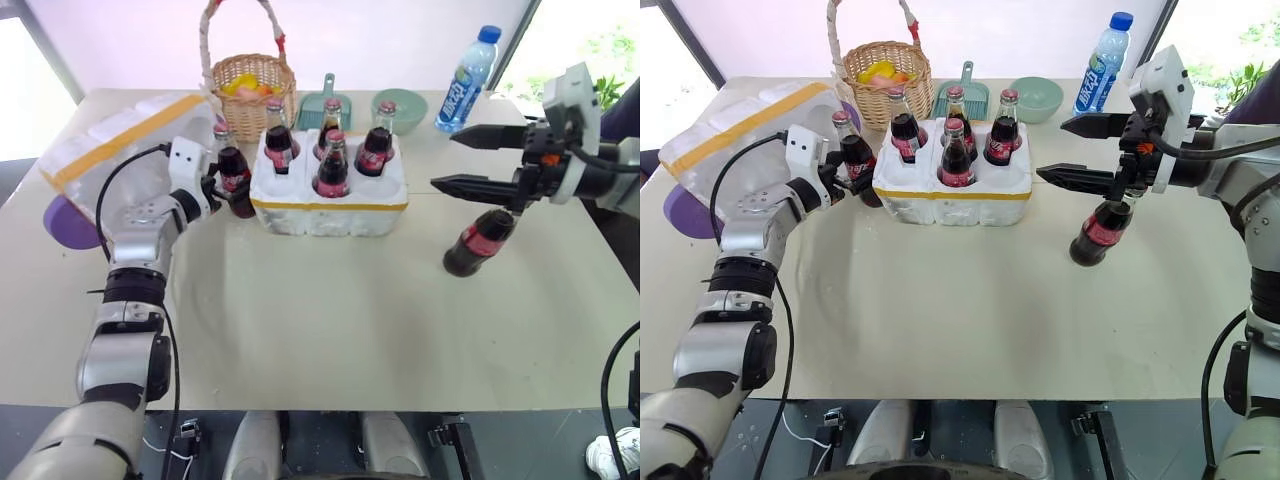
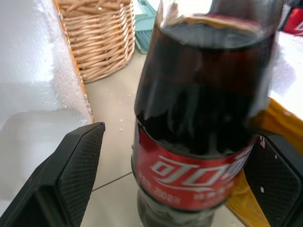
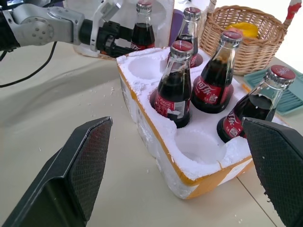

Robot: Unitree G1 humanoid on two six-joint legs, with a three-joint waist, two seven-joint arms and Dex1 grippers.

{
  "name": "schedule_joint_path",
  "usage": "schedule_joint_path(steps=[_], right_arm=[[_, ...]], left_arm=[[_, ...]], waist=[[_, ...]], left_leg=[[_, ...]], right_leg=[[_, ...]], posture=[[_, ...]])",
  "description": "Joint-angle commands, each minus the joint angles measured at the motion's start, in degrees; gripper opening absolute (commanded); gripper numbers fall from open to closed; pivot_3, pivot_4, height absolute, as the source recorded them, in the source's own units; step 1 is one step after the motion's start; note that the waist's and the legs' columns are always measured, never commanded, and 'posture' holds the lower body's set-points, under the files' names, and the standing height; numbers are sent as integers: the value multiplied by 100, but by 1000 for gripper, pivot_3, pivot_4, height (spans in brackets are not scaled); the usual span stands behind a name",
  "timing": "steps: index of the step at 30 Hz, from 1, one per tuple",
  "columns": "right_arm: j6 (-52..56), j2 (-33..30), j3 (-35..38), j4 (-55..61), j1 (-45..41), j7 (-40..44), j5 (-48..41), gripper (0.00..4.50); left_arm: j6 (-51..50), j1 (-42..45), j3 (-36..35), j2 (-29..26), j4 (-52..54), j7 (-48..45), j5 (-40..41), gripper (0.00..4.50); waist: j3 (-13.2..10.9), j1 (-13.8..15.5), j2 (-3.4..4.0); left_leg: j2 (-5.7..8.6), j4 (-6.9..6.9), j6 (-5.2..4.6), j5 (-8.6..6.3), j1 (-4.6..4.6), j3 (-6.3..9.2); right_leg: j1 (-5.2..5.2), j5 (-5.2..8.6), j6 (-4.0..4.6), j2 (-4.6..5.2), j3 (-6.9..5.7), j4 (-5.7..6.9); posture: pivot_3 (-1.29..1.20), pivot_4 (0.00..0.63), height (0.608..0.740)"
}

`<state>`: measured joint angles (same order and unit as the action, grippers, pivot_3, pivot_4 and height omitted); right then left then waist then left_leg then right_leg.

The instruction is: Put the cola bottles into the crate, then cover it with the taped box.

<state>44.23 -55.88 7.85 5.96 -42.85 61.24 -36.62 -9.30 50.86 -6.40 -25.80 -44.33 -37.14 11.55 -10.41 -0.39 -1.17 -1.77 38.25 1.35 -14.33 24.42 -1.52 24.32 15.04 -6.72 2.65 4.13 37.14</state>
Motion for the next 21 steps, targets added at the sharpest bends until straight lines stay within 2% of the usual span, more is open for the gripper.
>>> schedule_joint_path(steps=[1, 5, 6, 8, 9, 12, 16, 21], right_arm=[[-12, -19, 223, 174, -68, -52, -93, 4500], [25, -24, 240, 227, -47, -104, -132, 4500], [34, -26, 248, 250, -31, -118, -143, 4500], [48, -28, 265, 285, 1, -148, -164, 4500], [54, -27, 272, 295, 12, -162, -172, 4500], [73, -22, 309, 335, 60, -209, -196, 4500], [82, -6, 362, 399, 141, -250, -214, 4500], [93, -107, 463, 499, 286, -188, -241, 4500]], left_arm=[[370, 313, 31, 83, -332, -34, -124, 4458], [578, 356, 20, 90, -545, -139, -157, 4458], [582, 317, 6, 64, -491, -176, -140, 3947], [492, 207, -52, -41, -298, -217, -89, 3294], [431, 160, -81, -92, -206, -226, -68, 2802], [203, -16, -202, -285, 178, -228, 32, 2767], [-539, -339, -551, -608, 1239, -341, 496, 2767], [-2148, -586, -1020, -1374, 3118, -1355, 1833, 2767]], waist=[[0, 6, 0], [0, 15, 0], [0, 16, 0], [0, 7, 0], [0, -18, 0], [0, -55, 0], [-2, -104, -1], [-21, -68, -29]], left_leg=[[0, 0, 0, 0, 0, 0], [0, 1, 0, 0, 0, 1], [0, 1, 0, 0, 0, 1], [0, 1, 0, 0, 0, 0], [0, 1, 0, 0, 0, 1], [-2, -1, 0, 0, 0, 2], [-7, -5, 0, 0, 2, -1], [-9, -5, 0, 0, 11, 2]], right_leg=[[0, 0, 0, 0, 0, 1], [0, 0, 0, 0, 0, 2], [0, 0, 0, 0, 0, 2], [0, 0, 0, 0, 0, 2], [0, 0, 0, 0, 0, 2], [1, 0, 0, -2, 0, 3], [13, 0, 0, -5, 3, 7], [19, 0, 1, -6, 1, 8]], posture=[[0, 150, 740], [0, 150, 740], [0, 150, 740], [0, 150, 740], [0, 150, 740], [0, 150, 740], [0, 150, 740], [0, 150, 740]])
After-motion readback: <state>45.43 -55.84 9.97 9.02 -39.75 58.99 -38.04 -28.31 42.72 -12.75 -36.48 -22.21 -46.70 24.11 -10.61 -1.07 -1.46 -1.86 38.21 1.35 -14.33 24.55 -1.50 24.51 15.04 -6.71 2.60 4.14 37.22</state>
